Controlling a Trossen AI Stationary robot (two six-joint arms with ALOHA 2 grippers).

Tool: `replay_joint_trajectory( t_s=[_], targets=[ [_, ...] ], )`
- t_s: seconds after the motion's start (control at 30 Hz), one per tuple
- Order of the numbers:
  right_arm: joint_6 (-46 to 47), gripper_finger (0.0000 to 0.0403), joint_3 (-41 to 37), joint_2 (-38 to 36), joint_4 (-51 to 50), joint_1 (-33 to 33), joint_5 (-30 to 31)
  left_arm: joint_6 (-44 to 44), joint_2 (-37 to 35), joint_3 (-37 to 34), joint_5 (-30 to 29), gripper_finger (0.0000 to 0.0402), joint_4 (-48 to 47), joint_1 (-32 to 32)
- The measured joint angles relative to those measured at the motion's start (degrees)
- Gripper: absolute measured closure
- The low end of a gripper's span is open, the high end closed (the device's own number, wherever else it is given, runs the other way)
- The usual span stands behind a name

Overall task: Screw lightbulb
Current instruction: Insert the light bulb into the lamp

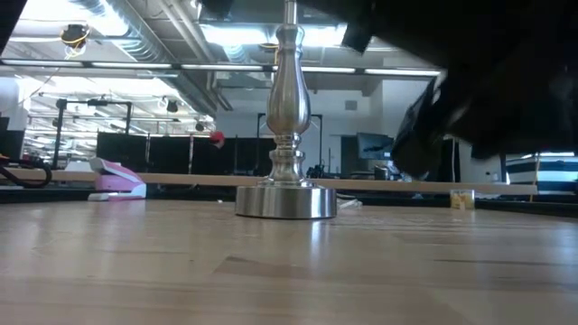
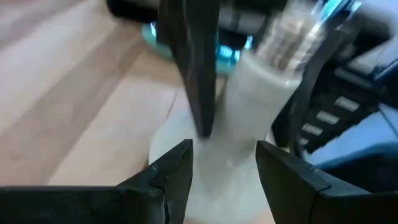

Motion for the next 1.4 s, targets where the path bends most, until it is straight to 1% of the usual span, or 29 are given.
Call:
replay_joint_trajectory(
  t_s=[0.1, 0.17, 0.23, 0.27, 0.37, 0.47, 0.53, 0.6, 0.67, 0.7, 0.77, 0.87, 0.97, 1.03, 1.2, 1.3, 1.4],
  targets=[
    [-0.03, 0.019, 0.01, 0.0, -0.61, -0.18, 0.69, -0.09, 0.08, -0.04, 0.06, 0.0235, -0.95, 0.13],
    [-0.21, 0.021, 0.01, 0.0, -0.65, -0.18, 2.1, -0.09, 0.04, -0.04, 0.06, 0.0235, -0.94, 0.16],
    [-1.52, 0.024, 0.01, -0.06, -0.52, -0.18, 2.1, -0.09, 0.01, -0.04, 0.25, 0.0235, -1.29, 0.22],
    [-2.12, 0.0246, 0.01, -0.09, -0.57, -0.18, 1.74, -0.09, -0.33, -0.04, 0.75, 0.0235, -2.0, 0.22],
    [-3.55, 0.0246, 0.03, -0.21, -0.73, -0.16, 0.98, 1.06, -3.09, 0.07, 0.98, 0.0235, -7.91, 0.26],
    [-6.58, 0.0246, -0.02, -2.7, -2.68, -0.16, -2.22, 7.16, -7.48, 1.7, 0.67, 0.0235, -17.63, 0.43],
    [-8.94, 0.0246, 0.15, -6.21, -6.41, -0.16, -2.61, 13.24, -10.26, 3.33, 0.36, 0.0235, -23.71, 0.4],
    [-9.18, 0.0246, 1.79, -10.66, -13.61, -0.49, -2.43, 18.33, -12.96, 4.95, -1.19, 0.0235, -30.01, 0.18],
    [-8.84, 0.0246, 4.51, -14.58, -22.46, -1.14, -2.26, 21.46, -15.62, 6.68, -3.14, 0.0235, -34.29, -0.16],
    [-8.63, 0.0246, 6.17, -16.09, -26.47, -1.56, -1.74, 21.61, -17.07, 7.04, -3.65, 0.0235, -35.65, -0.2],
    [-8.64, 0.0246, 10.21, -18.3, -32.66, -2.59, -0.62, 19.19, -19.85, 7.22, -3.62, 0.0235, -36.14, -0.13],
    [-10.62, 0.0246, 16.22, -19.07, -39.75, -4.52, 0.61, 16.65, -22.5, 7.24, -3.49, 0.0235, -35.62, 0.27],
    [-10.85, 0.0246, 19.39, -17.94, -42.04, -6.68, 1.2, 11.19, -24.48, 7.15, -3.46, 0.0235, -36.72, 1.49],
    [-10.86, 0.0246, 19.9, -17.06, -41.91, -7.73, 1.69, 8.06, -24.96, 7.21, -2.81, 0.0235, -36.53, 2.23],
    [-10.56, 0.0246, 19.63, -13.7, -44.04, -9.89, 1.99, 1.92, -24.28, 7.15, 1.72, 0.0235, -37.59, 3.22],
    [-9.06, 0.0246, 19.63, -12.6, -44.55, -11.13, 1.06, -3.04, -24.26, 7.15, 1.86, 0.0235, -39.9, 3.36],
    [-7.15, 0.0246, 19.63, -12.55, -46.02, -11.89, 1.05, -6.85, -23.88, 7.14, 1.77, 0.0235, -40.0, 3.36]
  ],
)
